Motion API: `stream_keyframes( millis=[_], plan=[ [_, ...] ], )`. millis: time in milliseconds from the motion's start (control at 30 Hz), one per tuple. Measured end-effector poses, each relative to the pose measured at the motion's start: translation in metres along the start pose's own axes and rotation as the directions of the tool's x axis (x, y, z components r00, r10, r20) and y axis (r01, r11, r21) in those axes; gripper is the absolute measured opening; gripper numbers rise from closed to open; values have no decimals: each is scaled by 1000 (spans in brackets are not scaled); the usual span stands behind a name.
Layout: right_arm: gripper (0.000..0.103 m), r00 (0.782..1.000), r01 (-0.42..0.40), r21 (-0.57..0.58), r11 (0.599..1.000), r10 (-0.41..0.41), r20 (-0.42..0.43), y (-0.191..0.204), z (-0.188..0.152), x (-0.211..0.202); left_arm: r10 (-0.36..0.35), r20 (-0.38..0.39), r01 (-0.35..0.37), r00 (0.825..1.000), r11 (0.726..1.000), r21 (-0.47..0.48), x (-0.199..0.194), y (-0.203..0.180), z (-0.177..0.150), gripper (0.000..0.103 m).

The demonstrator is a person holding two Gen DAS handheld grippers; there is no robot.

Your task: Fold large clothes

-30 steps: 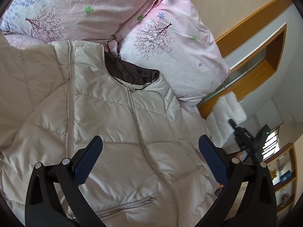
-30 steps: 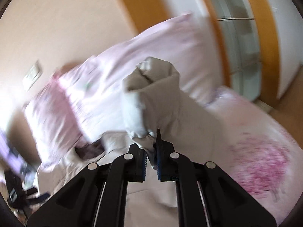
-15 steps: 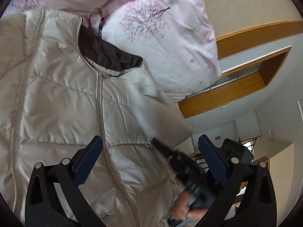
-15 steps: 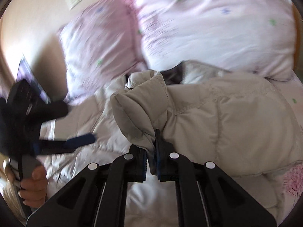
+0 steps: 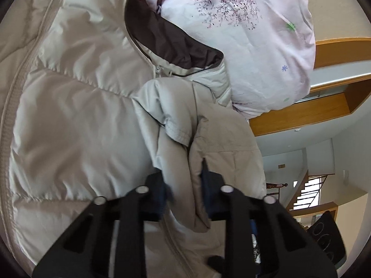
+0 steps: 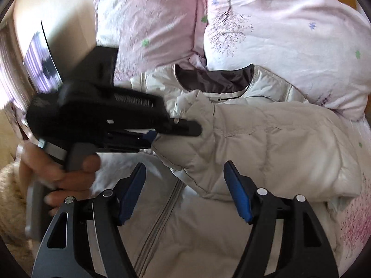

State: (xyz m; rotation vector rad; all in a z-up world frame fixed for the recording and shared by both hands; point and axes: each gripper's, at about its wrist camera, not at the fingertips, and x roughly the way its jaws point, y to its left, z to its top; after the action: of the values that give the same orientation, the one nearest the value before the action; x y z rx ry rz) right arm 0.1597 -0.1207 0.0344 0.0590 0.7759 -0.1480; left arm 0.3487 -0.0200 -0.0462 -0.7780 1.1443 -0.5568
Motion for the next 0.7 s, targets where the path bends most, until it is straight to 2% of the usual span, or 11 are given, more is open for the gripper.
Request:
stream_keyframes(
  millis=[167,233,267,333,367,467,500,533,567,633,700],
  plan=[
    [66,997,7,101,995,-14,69,-25,9,-22,64,125,-74,990,995,74,-40,-2,9,17],
    [52,996,14,129,992,-26,90,-33,14,-25,96,156,-110,983,991,82,-52,4,13,17],
    [49,996,8,147,989,-21,85,-35,17,-23,126,169,-141,978,987,79,-58,11,13,17],
    [33,998,-16,178,984,6,55,-35,22,-14,164,165,-175,973,983,50,-60,25,14,18],
    [30,999,-24,186,982,17,39,-34,24,-8,175,154,-182,972,983,33,-58,33,15,19],
    [21,997,-61,200,978,68,-28,-20,35,20,188,146,-192,971,981,14,-54,42,15,28],
    [18,994,-87,200,976,99,-53,-12,39,31,179,147,-183,973,983,12,-57,43,12,32],
    [17,988,-115,201,973,132,-74,-3,43,41,173,156,-177,972,984,12,-64,43,9,41],
    [17,985,-129,200,971,149,-90,2,46,48,162,169,-168,972,986,20,-73,41,5,46],
    [15,976,-154,192,969,180,-123,20,54,65,129,223,-146,966,987,65,-104,35,-8,64],
    [15,970,-164,168,972,190,-151,36,58,78,111,285,-142,952,985,93,-139,33,-26,71]
  ],
)
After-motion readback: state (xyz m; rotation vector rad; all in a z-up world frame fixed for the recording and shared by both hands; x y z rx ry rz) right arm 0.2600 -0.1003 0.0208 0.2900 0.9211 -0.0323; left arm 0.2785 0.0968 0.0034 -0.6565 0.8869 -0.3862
